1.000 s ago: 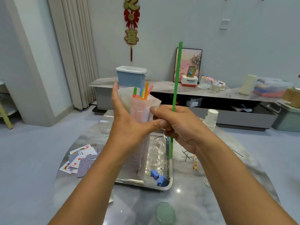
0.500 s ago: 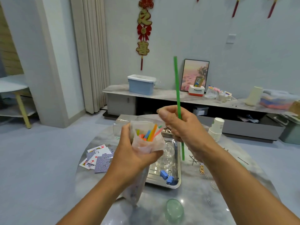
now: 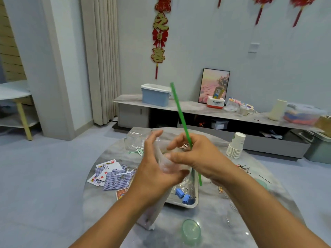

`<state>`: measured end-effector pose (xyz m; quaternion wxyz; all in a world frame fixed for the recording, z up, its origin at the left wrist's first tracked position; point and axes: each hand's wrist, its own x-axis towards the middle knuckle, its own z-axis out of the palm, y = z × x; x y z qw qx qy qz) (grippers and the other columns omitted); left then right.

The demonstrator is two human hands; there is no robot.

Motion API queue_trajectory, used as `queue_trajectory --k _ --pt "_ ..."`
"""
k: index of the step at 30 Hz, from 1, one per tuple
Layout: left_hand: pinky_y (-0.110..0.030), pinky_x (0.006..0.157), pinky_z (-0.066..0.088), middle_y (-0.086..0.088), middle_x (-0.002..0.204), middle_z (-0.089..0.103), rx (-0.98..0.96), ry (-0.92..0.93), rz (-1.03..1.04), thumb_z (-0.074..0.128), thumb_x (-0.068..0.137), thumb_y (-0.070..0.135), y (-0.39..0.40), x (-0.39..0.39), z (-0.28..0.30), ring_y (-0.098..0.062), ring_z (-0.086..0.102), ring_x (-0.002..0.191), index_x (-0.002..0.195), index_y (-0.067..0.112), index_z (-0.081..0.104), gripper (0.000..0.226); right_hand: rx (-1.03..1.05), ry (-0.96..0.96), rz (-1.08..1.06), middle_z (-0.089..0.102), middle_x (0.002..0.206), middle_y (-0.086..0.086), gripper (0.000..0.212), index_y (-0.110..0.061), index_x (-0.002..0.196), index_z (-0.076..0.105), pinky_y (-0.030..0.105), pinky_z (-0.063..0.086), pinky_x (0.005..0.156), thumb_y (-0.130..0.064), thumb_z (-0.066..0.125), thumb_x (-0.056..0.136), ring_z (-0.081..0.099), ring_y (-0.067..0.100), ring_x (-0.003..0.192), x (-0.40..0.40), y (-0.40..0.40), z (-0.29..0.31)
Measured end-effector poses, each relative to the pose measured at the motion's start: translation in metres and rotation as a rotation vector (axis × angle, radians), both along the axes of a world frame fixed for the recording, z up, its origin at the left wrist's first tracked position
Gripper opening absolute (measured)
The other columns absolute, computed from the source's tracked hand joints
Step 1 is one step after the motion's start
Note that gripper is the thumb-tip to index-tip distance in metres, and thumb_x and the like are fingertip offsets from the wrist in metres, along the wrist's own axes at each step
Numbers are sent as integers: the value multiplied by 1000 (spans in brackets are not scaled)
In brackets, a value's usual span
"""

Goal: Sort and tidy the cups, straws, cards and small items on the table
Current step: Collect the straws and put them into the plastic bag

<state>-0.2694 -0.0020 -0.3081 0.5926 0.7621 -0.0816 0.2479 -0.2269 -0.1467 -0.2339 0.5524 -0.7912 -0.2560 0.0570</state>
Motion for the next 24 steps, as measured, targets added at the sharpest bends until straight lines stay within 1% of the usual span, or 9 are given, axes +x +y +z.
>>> queue_trajectory --k 2,4,5,7,10,15,19,22,24 --pt "-39 94 55 17 135 54 98 16 -10 93 54 45 -5 -1 -4 -9 64 114 148 62 11 126 -110 -79 -64 71 94 -5 21 -23 85 73 38 56 87 -10 85 76 65 6 81 -1 5 -7" --pt "-41 89 57 14 133 56 82 19 11 89 54 47 -7 -1 -4 -8 66 108 147 64 7 125 -147 -135 -79 65 98 -5 20 -27 92 68 36 53 86 -20 83 79 60 4 84 -1 4 -5" --pt "-41 87 57 16 130 57 66 12 24 87 55 47 -6 -1 -3 -5 66 106 147 65 9 122 -167 -166 -74 61 101 -5 19 -31 96 64 33 50 83 -33 79 84 58 3 85 0 0 0" --pt "-40 91 55 18 128 57 15 -10 10 87 57 40 -1 1 -1 -2 64 109 145 64 18 114 -271 -247 -76 54 103 -6 24 -40 100 56 29 42 77 -62 53 93 53 -3 87 1 -13 15" --pt "-49 96 56 9 128 62 -42 -26 -94 93 60 22 12 3 2 -19 67 111 143 49 36 104 -449 -426 -108 47 98 -7 39 -43 100 55 29 37 77 -66 23 101 46 -5 90 6 -38 33" --pt "-35 87 61 12 124 65 -67 -26 -141 99 58 25 23 3 3 -15 68 111 135 42 45 96 -574 -579 -132 52 101 -18 25 -43 100 71 38 44 94 -57 51 94 50 2 102 9 -62 48" --pt "-31 83 61 11 123 65 -73 -8 -150 99 57 27 23 4 2 -15 69 110 136 43 43 98 -592 -725 -148 56 95 -19 32 -44 96 76 47 42 93 -63 53 85 54 8 96 2 -64 61" --pt "-28 82 60 14 122 65 -83 -14 -150 100 58 26 21 6 2 -13 71 107 136 44 43 98 -690 -862 -201 54 92 -21 38 -47 96 75 38 30 88 -68 45 82 47 7 92 0 -67 71" --pt "-25 81 60 17 122 65 -90 -24 -145 99 58 26 21 6 3 -12 71 106 136 45 44 97 -767 -921 -233 54 92 -20 29 -48 96 74 33 21 87 -64 53 84 38 4 91 -4 -67 76"
